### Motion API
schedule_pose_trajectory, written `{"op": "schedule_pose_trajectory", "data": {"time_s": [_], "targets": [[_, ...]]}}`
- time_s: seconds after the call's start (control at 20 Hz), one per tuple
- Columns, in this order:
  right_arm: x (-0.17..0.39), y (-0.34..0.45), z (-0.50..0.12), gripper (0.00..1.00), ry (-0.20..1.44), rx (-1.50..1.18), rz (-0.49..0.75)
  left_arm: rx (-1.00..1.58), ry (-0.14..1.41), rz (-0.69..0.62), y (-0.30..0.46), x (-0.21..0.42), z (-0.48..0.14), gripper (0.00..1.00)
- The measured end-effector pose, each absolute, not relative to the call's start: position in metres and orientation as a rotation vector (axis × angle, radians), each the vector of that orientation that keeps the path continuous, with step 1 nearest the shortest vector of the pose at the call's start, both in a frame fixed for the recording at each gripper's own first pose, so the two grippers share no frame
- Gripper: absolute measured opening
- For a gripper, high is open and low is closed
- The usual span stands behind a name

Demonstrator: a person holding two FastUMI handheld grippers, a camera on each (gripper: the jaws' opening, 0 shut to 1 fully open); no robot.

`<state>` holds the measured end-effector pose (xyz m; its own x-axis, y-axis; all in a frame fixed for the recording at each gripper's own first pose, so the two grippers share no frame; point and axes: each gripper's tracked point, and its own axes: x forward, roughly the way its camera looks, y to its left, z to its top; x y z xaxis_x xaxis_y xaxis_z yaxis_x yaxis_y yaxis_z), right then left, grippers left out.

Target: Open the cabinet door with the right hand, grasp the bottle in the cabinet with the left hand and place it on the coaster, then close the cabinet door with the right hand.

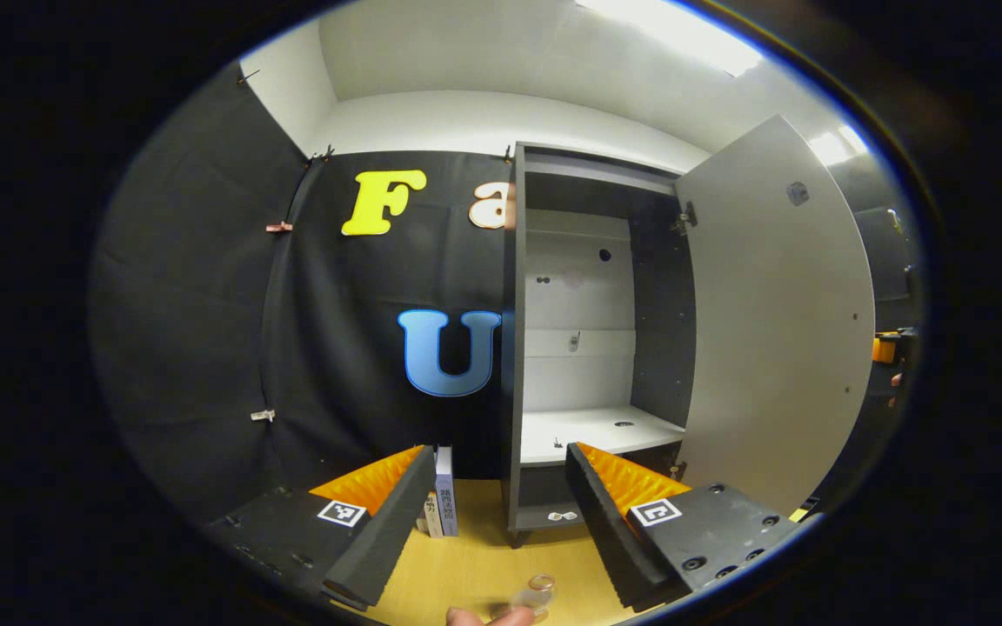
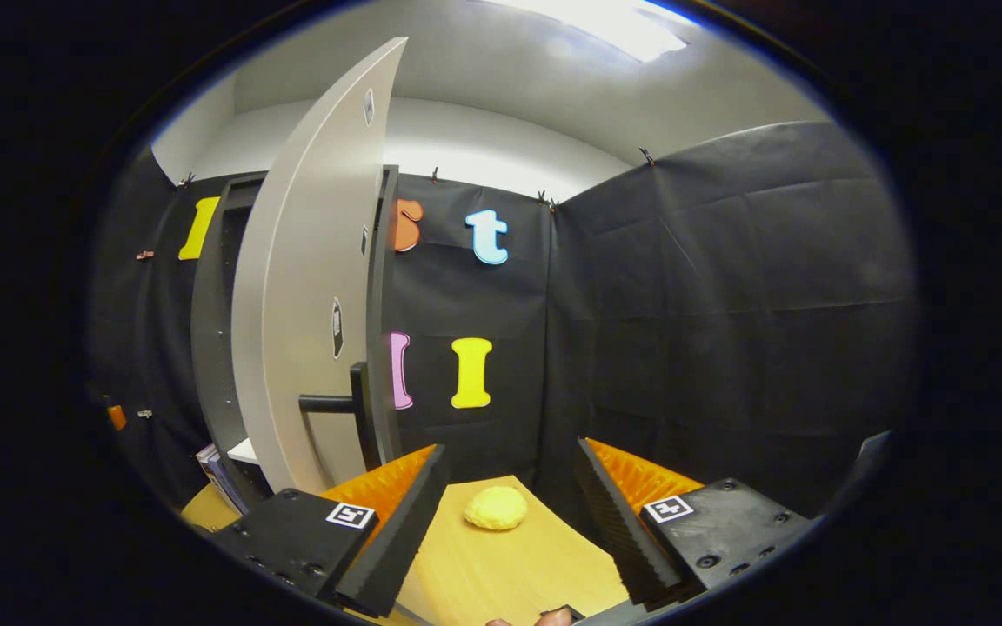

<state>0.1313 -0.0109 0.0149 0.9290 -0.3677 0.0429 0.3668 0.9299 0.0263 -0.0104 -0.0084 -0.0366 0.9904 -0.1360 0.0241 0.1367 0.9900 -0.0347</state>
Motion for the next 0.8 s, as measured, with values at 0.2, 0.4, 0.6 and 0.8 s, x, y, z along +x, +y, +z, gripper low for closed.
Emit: {"op": "schedule_pose_trajectory", "data": {"time_s": [0.2, 0.4, 0.6, 0.8], "targets": [[0.134, -0.009, 0.011, 0.95, -0.032, 0.030, -0.386, -0.021, -0.014, -0.148, -0.011, -0.011, -0.039, 0.94], [0.136, 0.013, 0.007, 0.96, -0.010, 0.083, -0.317, -0.013, 0.002, -0.134, -0.009, -0.008, -0.045, 0.92], [0.138, 0.034, 0.004, 0.97, 0.001, 0.115, -0.243, -0.015, -0.001, -0.133, -0.009, -0.006, -0.044, 0.95], [0.142, 0.058, 0.003, 0.97, 0.017, 0.143, -0.150, -0.004, -0.001, -0.132, -0.010, -0.006, -0.045, 0.95]]}}
